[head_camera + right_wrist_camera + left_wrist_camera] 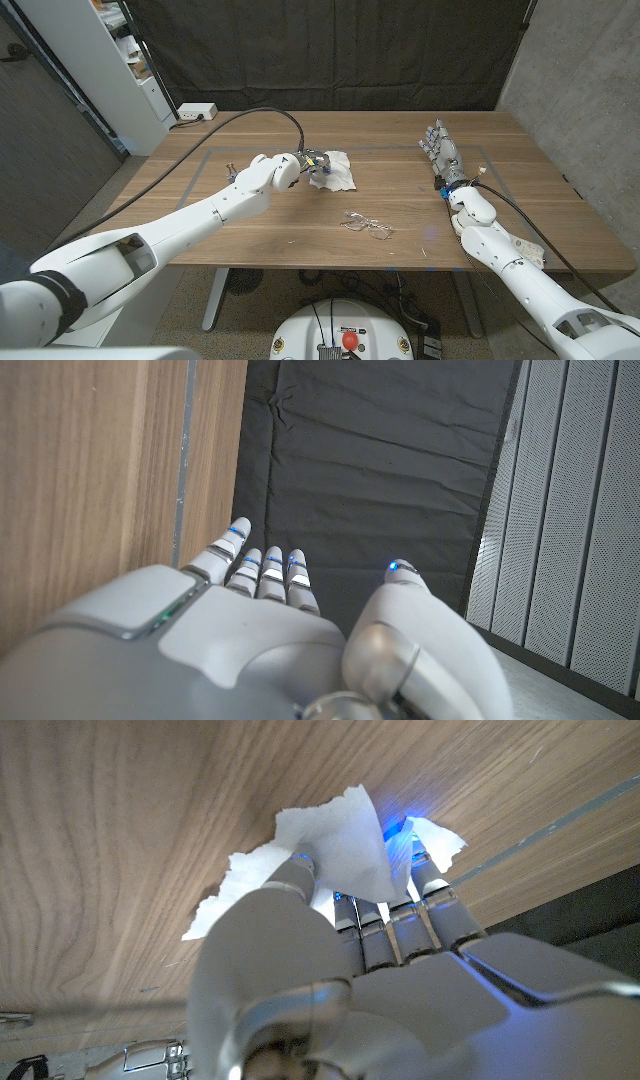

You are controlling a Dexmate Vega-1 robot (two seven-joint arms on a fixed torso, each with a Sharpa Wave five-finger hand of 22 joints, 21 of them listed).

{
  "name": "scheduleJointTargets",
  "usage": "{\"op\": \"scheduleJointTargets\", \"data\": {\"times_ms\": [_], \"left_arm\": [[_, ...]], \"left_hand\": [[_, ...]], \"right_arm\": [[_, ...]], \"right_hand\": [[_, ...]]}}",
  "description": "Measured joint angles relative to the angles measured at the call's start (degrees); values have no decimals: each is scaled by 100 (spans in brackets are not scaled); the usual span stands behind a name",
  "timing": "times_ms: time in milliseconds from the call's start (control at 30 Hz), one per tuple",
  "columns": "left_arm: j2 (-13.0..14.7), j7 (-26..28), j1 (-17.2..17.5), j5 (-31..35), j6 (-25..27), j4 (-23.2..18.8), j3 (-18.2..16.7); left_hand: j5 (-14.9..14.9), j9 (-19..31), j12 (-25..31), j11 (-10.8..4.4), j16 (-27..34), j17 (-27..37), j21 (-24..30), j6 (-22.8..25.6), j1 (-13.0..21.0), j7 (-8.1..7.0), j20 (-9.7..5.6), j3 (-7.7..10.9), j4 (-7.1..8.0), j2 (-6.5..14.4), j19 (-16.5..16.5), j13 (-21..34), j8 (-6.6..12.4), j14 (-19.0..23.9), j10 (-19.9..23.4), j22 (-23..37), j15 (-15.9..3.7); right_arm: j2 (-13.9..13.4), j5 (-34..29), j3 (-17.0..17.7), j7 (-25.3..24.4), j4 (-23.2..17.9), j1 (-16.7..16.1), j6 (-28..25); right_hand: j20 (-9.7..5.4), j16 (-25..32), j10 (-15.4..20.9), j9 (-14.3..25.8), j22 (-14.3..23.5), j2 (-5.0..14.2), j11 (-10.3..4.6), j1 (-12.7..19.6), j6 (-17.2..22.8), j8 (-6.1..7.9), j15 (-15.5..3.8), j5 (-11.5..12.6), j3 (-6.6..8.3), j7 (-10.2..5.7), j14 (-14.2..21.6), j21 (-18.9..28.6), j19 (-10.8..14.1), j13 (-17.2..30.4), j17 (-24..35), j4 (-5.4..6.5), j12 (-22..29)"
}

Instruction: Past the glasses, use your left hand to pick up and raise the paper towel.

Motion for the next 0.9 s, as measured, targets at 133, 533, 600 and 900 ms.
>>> {"op": "scheduleJointTargets", "data": {"times_ms": [133, 533, 600, 900], "left_arm": [[-29, 106, 8, -53, 35, -5, -26], [-95, 205, 10, -179, 80, 41, -33], [-98, 210, 2, -193, 89, 44, -32], [-94, 214, -25, -217, 185, 11, 3]], "left_hand": [[-1, 161, 172, -423, 126, 45, 138, 1787, 69, -521, -658, 7, 6, 11, 868, 257, 157, 1819, 1850, 90, -628], [-23, 164, 127, -849, 51, 17, 137, 1928, 70, -540, -659, 24, -11, 11, 931, 324, 153, 2339, 2440, 56, -1290], [-24, 163, 127, -849, 33, 17, 138, 1928, 70, -541, -654, 24, -11, 11, 926, 335, 154, 2340, 2440, 57, -1292], [-41, 113, 127, -898, 6, 32, 137, 1978, 70, -593, -626, 21, 26, 10, 897, 376, 147, 2344, 2490, 42, -1296]], "right_arm": [[11, 8, 1, 14, 31, 14, 9], [33, 36, 6, 68, 117, 57, 25], [38, 38, 8, 81, 140, 71, 29], [50, 52, 9, 123, 195, 101, 39]], "right_hand": [[0, 0, 0, 0, 0, 0, 0, 0, 0, 0, 0, 0, -18, 0, 0, 0, 0, 0, 0, -18, 0], [0, 0, 23, 0, 0, 0, 22, 0, 0, 0, 0, 0, -48, 0, 0, 0, 0, 0, -1, 0, 0], [0, 0, 23, 0, 0, 0, 22, 0, 0, 0, 0, 0, -48, 0, 0, 0, 0, 0, -1, 0, 0], [0, 0, 22, 0, 0, 0, 21, 0, 0, 0, 0, 0, -48, 0, 0, 0, 0, 0, -1, 0, 0]]}}
